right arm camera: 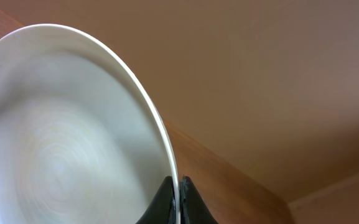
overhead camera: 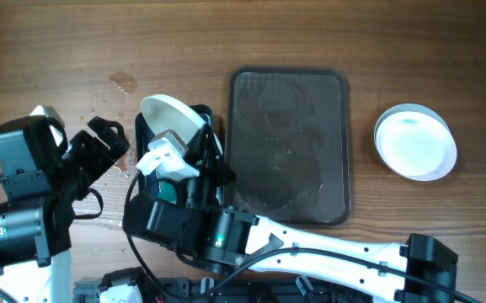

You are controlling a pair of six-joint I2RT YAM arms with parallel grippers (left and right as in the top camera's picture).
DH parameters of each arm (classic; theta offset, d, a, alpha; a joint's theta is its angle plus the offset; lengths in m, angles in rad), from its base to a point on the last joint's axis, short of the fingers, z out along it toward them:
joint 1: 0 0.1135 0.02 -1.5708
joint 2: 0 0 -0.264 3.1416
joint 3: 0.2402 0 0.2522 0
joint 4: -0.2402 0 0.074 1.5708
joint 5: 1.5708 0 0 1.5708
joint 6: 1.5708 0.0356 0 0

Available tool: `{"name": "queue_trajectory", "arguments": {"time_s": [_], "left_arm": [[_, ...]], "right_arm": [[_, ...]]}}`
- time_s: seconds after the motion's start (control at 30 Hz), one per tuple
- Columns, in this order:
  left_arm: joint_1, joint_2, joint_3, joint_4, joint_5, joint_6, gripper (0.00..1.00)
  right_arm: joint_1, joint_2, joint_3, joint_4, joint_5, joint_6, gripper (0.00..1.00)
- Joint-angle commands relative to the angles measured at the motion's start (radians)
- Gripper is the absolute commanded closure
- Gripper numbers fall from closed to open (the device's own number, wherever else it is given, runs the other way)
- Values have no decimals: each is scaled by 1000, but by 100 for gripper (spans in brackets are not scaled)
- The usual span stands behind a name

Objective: Clean dirty plates on tray and stack at the side
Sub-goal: 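Stack the last plate onto the plate stack at the right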

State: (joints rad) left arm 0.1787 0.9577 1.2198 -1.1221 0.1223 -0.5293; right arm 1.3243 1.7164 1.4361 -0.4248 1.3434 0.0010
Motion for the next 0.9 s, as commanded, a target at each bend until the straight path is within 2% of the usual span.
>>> {"name": "queue_trajectory", "arguments": {"time_s": [0.0,0.17,0.27,0.43,0.5,0.57,0.63,0.8,0.87], "left_arm": [[7,2,15,2,15,1,0],[6,2,15,2,15,1,0],[7,2,15,2,15,1,0],[7,2,15,2,15,1,0],[7,2,15,2,15,1,0],[7,2,15,2,15,1,0],[7,2,15,2,15,1,0],[7,2,15,2,15,1,0],[7,2,15,2,15,1,0]], "right_arm": [[3,-15,24,6,11,2,96],[3,-15,24,18,10,2,96],[-9,-15,24,24,-80,7,96],[-68,-15,24,-14,-216,163,96],[-117,-18,24,-86,-389,321,96],[-211,-41,24,-193,-606,500,96],[-338,-93,24,-286,-823,584,96],[-662,-305,24,-399,-1280,520,96],[-863,-446,24,-486,-1417,480,96]]}}
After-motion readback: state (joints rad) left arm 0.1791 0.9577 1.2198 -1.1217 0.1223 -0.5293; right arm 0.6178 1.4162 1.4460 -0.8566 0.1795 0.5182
